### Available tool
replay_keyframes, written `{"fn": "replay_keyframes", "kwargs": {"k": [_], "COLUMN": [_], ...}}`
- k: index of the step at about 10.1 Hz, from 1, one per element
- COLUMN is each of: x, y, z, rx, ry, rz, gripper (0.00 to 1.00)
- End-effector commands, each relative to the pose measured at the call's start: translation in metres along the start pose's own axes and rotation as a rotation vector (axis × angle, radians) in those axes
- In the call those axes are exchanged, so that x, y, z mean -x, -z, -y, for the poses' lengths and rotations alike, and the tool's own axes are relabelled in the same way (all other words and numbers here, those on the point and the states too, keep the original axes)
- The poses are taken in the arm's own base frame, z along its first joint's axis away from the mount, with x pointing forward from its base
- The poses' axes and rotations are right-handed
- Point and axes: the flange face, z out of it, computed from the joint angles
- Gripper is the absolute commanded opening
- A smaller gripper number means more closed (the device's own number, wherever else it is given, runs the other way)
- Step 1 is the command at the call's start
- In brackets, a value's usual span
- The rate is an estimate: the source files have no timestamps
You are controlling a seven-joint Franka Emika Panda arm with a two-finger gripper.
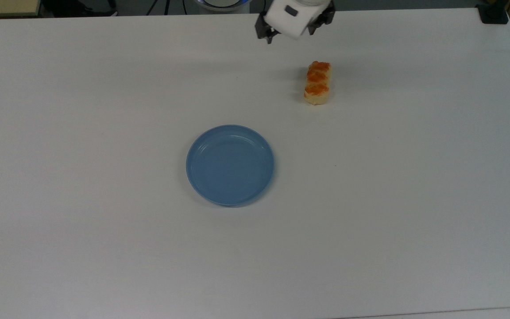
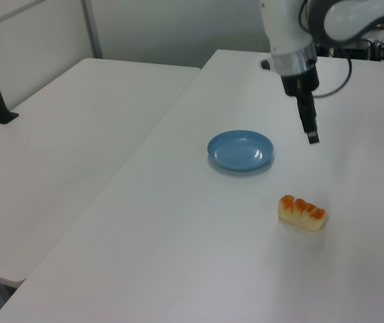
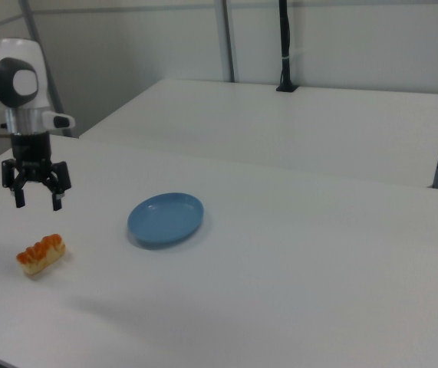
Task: Put the bread on a plate
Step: 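Lower the gripper onto the bread roll and close on it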
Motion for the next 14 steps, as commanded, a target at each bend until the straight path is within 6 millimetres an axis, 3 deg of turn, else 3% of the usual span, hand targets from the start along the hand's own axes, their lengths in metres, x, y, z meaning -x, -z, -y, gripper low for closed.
{"fn": "replay_keyframes", "kwargs": {"k": [1,3,6,7,8,9,10,13,14], "x": [-0.025,-0.055,-0.080,-0.084,-0.085,-0.085,-0.087,-0.083,-0.088], "y": [-0.052,-0.098,-0.147,-0.155,-0.155,-0.153,-0.142,-0.102,-0.083], "z": [0.046,0.068,0.086,0.087,0.087,0.086,0.084,0.056,0.035], "rx": [-0.010,-0.007,0.078,0.100,0.100,0.097,0.088,0.064,0.050], "ry": [-0.096,-0.112,-0.159,-0.179,-0.186,-0.189,-0.196,-0.239,-0.269], "rz": [-0.004,0.001,-0.010,-0.020,-0.022,-0.025,-0.038,-0.059,-0.072], "gripper": [1.00,1.00,1.00,1.00,0.84,0.41,0.17,0.14,0.15]}}
